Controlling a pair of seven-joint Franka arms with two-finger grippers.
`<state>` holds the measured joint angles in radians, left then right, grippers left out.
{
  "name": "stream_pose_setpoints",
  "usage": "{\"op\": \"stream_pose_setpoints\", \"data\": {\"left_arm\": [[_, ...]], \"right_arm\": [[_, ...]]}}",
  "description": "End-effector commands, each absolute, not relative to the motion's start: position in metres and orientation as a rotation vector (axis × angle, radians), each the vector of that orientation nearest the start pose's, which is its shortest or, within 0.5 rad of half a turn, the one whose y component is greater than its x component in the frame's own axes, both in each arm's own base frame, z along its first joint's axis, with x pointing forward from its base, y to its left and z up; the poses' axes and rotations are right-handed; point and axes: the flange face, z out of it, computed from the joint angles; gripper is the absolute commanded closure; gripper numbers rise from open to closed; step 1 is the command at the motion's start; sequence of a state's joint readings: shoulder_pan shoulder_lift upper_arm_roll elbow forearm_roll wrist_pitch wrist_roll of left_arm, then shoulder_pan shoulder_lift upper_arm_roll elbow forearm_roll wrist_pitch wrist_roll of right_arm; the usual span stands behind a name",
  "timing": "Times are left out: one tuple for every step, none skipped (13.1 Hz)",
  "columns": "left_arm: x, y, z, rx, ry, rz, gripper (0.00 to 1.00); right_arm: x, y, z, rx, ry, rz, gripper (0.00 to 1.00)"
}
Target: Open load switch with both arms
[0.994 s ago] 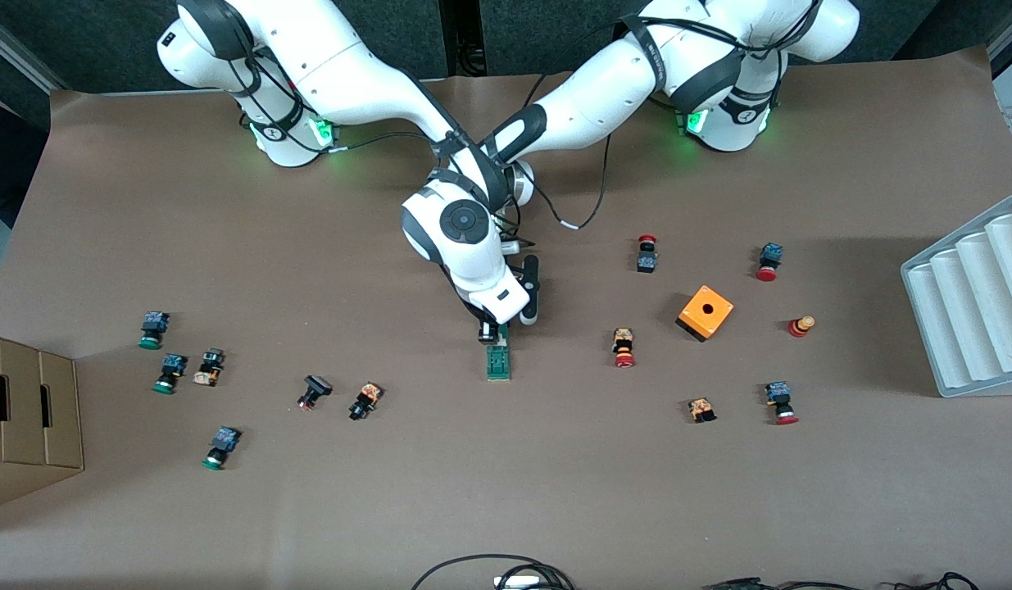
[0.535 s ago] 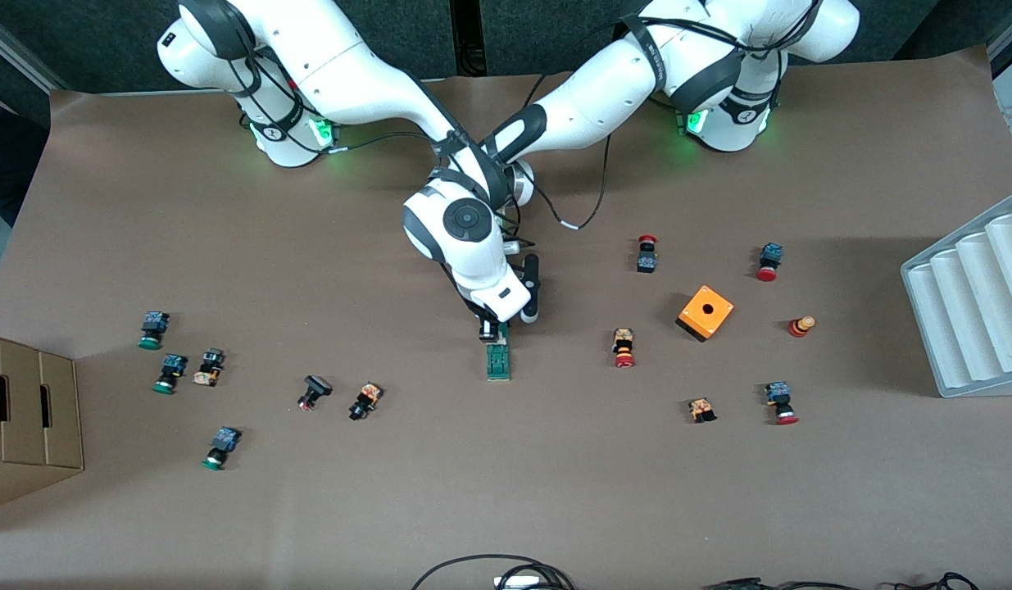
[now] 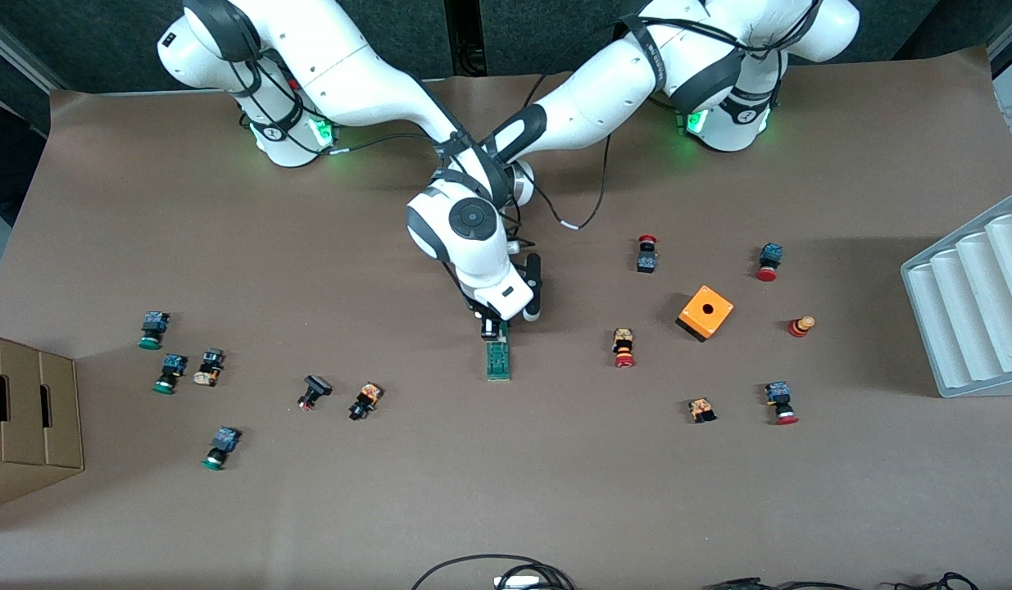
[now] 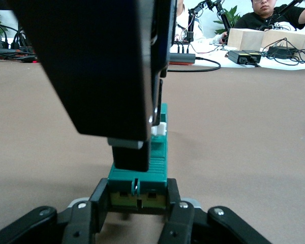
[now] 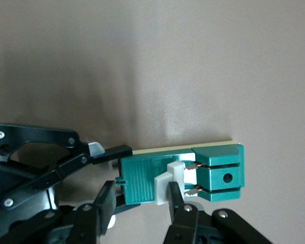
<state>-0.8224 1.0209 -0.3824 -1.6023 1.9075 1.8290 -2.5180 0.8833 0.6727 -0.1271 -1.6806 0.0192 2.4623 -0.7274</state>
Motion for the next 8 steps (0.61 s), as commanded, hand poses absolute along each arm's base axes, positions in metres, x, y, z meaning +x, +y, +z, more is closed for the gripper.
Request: {"op": "stream_pose_setpoints", "data": {"left_arm": [[0.3304,-0.5699,0.0523,-2.521,-0.191,-1.786,0.72],[0.3304,-0.5699,0.0523,-2.521,-0.191,-1.786,0.72],[0.3304,-0.5699,0.0523,-2.522,-0.193,-1.787,0.72],[0.3304,-0.5699,0.0523,-2.521,-0.191,-1.786,0.72],[0.3304,-0.5699,0.0523,-2.522,-0.193,-1.787,0.72],[0.3304,-0.5699,0.0523,-2.522,-0.193,-1.787,0.72],[0.3304,-0.5699,0.0523,-2.521,-0.191,-1.786,0.72],[0.3304,-0.5699,0.0523,-2.521,-0.191,-1.786,0.72]], "right_arm": [[0.4918,0.4835,0.2088,-2.349,-2.191,-0.209,0.5],[0.4923,0.484,0.2088,-2.348,-2.191,-0.217,0.54],[0.4923,0.484,0.2088,-2.347,-2.193,-0.217,0.58],[0.4924,0.4842,0.2098,-2.348,-2.191,-0.219,0.59],[0.493,0.4833,0.2088,-2.349,-2.192,-0.217,0.6],[0.493,0.4833,0.2088,-2.349,-2.192,-0.217,0.6],[0.4931,0.4834,0.2089,-2.349,-2.191,-0.219,0.6],[0.4931,0.4834,0.209,-2.349,-2.191,-0.219,0.61]]}}
